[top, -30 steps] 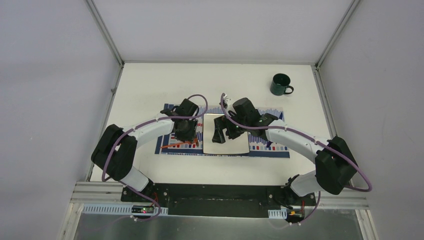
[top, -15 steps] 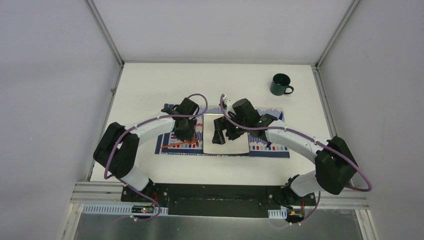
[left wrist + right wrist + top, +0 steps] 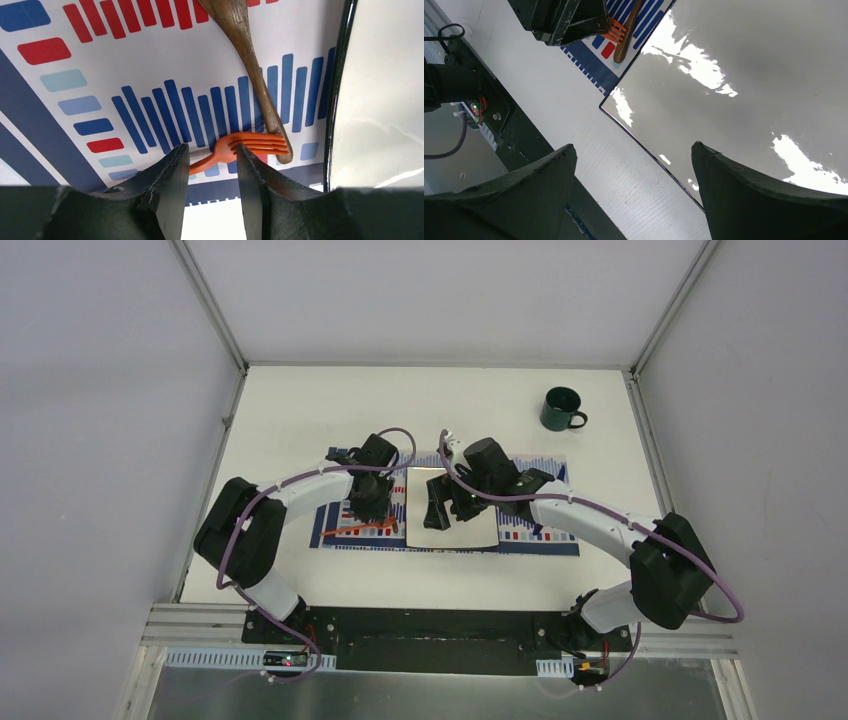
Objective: Set the dinner table for one person
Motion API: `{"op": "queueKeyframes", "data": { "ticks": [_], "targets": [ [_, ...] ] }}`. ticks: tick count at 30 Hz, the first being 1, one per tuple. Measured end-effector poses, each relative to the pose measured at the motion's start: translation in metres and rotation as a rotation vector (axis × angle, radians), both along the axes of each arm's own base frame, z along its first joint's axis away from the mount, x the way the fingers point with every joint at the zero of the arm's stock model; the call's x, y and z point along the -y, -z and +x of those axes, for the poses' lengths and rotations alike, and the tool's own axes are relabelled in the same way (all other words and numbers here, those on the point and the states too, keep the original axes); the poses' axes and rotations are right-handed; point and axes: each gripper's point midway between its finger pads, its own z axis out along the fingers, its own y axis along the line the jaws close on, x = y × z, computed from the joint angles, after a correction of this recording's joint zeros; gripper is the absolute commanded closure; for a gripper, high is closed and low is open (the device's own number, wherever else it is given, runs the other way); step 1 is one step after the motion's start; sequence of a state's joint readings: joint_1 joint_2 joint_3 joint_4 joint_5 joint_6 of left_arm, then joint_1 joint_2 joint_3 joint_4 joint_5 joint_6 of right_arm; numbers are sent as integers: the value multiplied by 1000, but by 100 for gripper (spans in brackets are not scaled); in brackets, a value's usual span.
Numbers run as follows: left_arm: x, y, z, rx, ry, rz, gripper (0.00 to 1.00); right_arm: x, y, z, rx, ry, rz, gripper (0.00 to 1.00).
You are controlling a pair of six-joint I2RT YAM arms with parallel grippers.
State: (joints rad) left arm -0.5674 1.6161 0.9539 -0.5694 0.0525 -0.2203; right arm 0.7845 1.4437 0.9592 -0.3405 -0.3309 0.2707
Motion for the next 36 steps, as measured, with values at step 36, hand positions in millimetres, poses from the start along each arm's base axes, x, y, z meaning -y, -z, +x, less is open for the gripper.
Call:
{"op": "queueKeyframes", "data": {
  "ticks": [36],
  "targets": [
    [0, -7, 0, -37, -38, -37, 79, 1, 9, -2, 6, -5, -30, 12]
  ]
}}
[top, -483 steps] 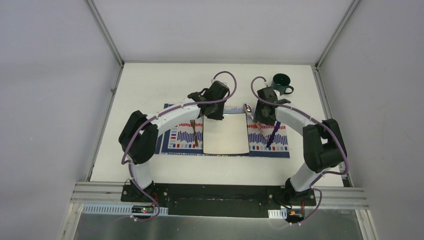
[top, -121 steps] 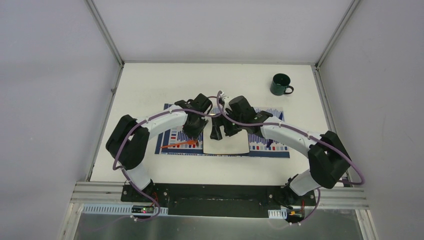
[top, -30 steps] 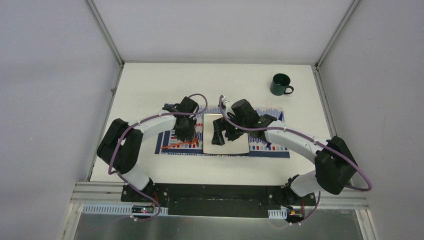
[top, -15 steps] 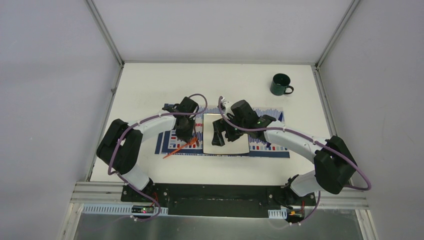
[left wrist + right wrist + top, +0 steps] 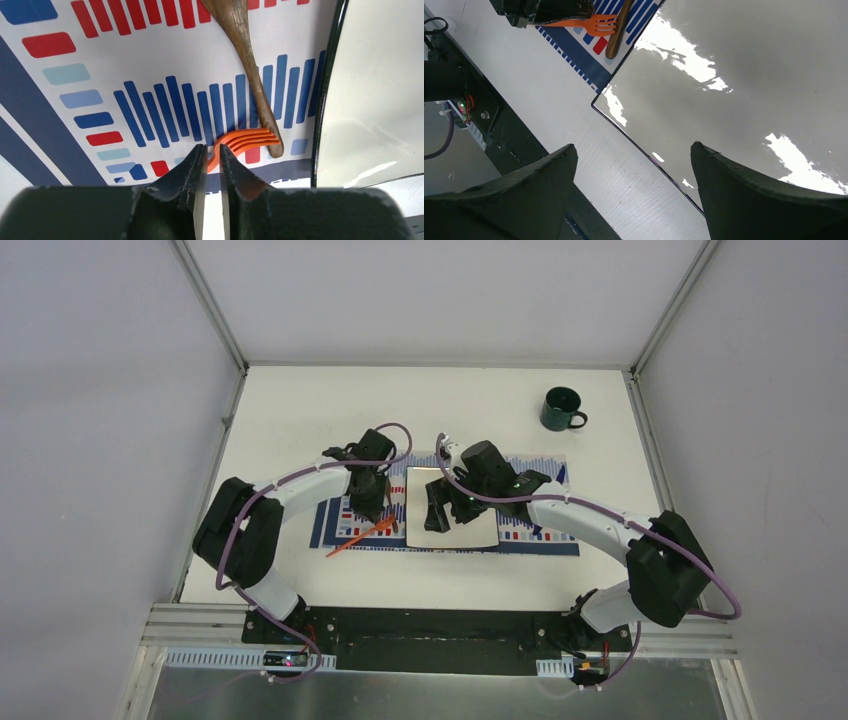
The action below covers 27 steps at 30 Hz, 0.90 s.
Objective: Set the dinner table for one person
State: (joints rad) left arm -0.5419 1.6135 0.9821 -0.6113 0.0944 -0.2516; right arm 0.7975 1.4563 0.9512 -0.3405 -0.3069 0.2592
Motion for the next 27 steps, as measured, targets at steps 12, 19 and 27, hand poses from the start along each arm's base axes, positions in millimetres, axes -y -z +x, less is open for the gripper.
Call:
{"op": "queueKeyframes", "data": {
  "ticks": [12, 19, 27],
  "targets": [
    [4, -5, -2, -6, -13, -29, 70, 2, 13, -3, -21, -6, -28, 12],
    [3, -11, -14, -15, -29, -64, 69, 1, 13, -4, -20, -11, -30, 12],
    [-5, -7, -30, -36, -68, -69, 68, 1, 14, -4, -17, -11, -34, 12]
  ]
}}
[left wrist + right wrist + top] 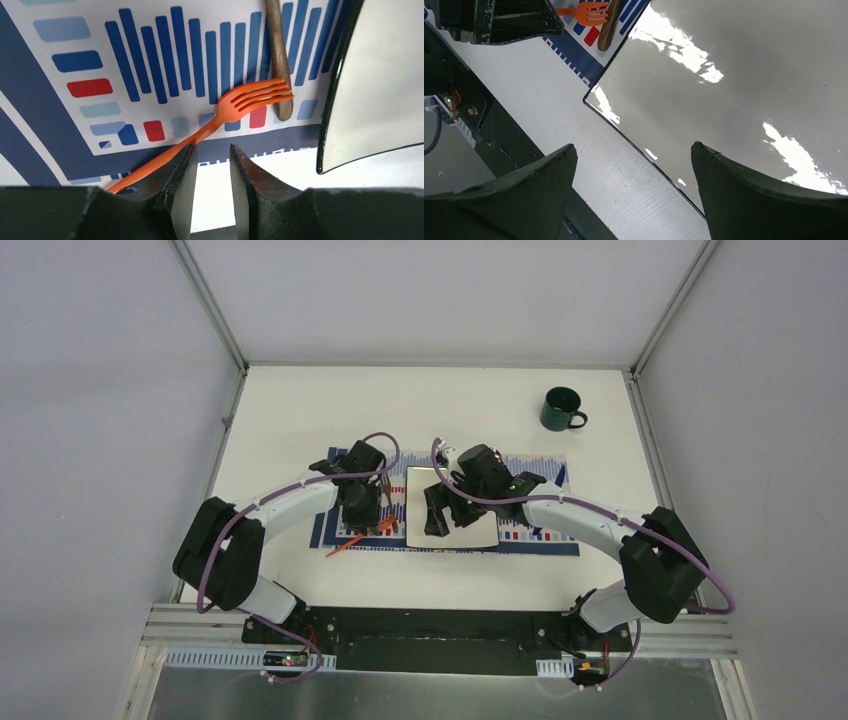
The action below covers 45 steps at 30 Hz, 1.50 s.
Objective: Set the dinner table for one person
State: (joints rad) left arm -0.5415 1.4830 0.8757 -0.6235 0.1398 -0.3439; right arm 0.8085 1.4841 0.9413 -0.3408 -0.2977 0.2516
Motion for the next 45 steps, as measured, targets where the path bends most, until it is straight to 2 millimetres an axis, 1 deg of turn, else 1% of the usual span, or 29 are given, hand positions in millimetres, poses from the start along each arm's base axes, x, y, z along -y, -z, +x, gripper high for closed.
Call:
{"op": "queueKeyframes", "data": {
  "ticks": [3, 8, 10, 11, 12, 13, 14, 16, 18, 25, 30, 36, 40, 43, 45],
  "targets": [
    [-2, 2, -4, -12, -9, 5, 69, 0, 0, 0, 2, 1, -1, 12],
    [-4, 2, -3, -8, -12, 12, 70, 0, 0, 0, 4, -2, -3, 11],
    [-4, 2, -3, -7, -12, 13, 68, -1, 0, -1, 5, -6, -4, 11],
    [-3, 1, -2, -5, -12, 13, 65, -1, 0, -2, 6, -8, -4, 11],
    [-3, -1, -1, -1, -11, 11, 48, -1, 0, -2, 7, -10, -5, 12],
    [-2, -2, 0, 3, -9, 10, 35, -1, 0, -2, 8, -12, -5, 11],
    [-1, -4, 2, 9, -5, 8, 34, -2, 0, -3, 8, -13, -5, 11],
    [1, -6, 4, 14, -1, 6, 39, -2, 0, -3, 8, -14, -5, 11],
    [2, -6, 7, 15, 4, 7, 42, -1, 1, -3, 9, -16, -6, 11],
    [1, 4, 6, -13, 10, 33, 42, -1, 1, -3, 12, -20, -8, 12],
    [-1, 6, 7, -11, 6, 42, 42, -1, 1, -3, 18, -21, -12, 11],
    [-4, 15, -2, -30, 8, 56, 45, -1, 2, -2, 23, -18, -17, 12],
    [-4, 16, -1, -26, 3, 53, 47, -1, 2, -3, 25, -18, -20, 11],
    [-5, 16, -1, -21, -1, 51, 52, -1, 2, -2, 27, -16, -23, 12],
    [-5, 15, -2, -18, -5, 48, 60, 0, 2, -2, 28, -15, -24, 12]
  ]
}}
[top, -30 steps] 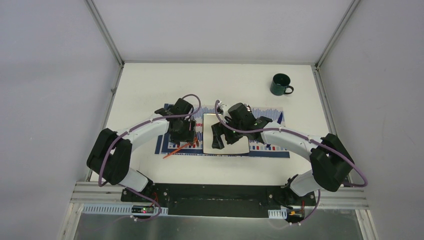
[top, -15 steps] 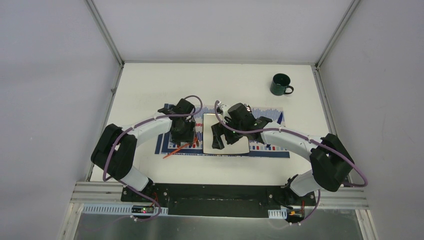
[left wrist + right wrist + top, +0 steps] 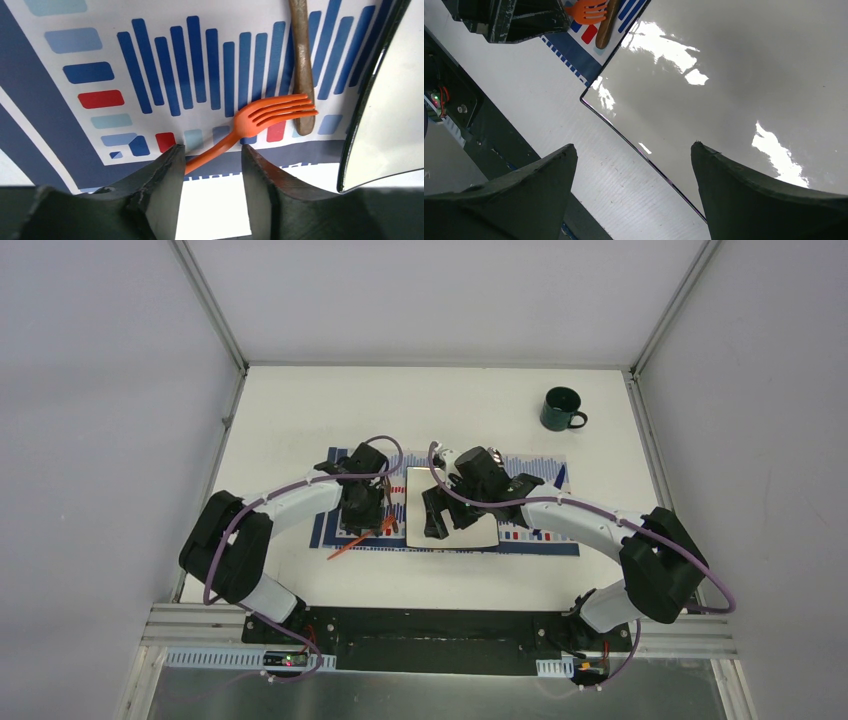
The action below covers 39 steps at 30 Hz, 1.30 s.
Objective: Set the dinner table for one person
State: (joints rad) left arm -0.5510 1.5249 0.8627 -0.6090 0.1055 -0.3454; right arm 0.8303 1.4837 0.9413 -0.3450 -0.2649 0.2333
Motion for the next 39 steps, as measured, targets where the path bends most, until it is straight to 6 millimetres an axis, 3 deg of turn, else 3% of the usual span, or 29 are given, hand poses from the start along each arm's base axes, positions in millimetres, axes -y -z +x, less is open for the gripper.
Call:
{"op": "queueKeyframes", "data": {
  "ticks": [4, 9, 21, 30, 35, 39],
  "targets": [
    [-2, 1, -1, 1, -8, 3, 80, 0, 0, 1, 3, 3, -3, 11],
    [-2, 1, -3, -6, -8, 3, 89, 1, 1, 2, 8, 7, -8, 12],
    [-11, -10, -3, -8, -27, 60, 93, 3, 3, 1, 7, 7, -17, 12],
    [-7, -50, 47, 119, -76, 94, 99, 4, 1, 1, 10, 8, -14, 12],
    [-5, -41, 75, 115, -100, 123, 100, 4, -3, 2, 24, 13, -8, 12],
    [-12, -24, 85, 82, -107, 154, 100, 5, -6, 4, 40, 21, -6, 12]
  ]
}}
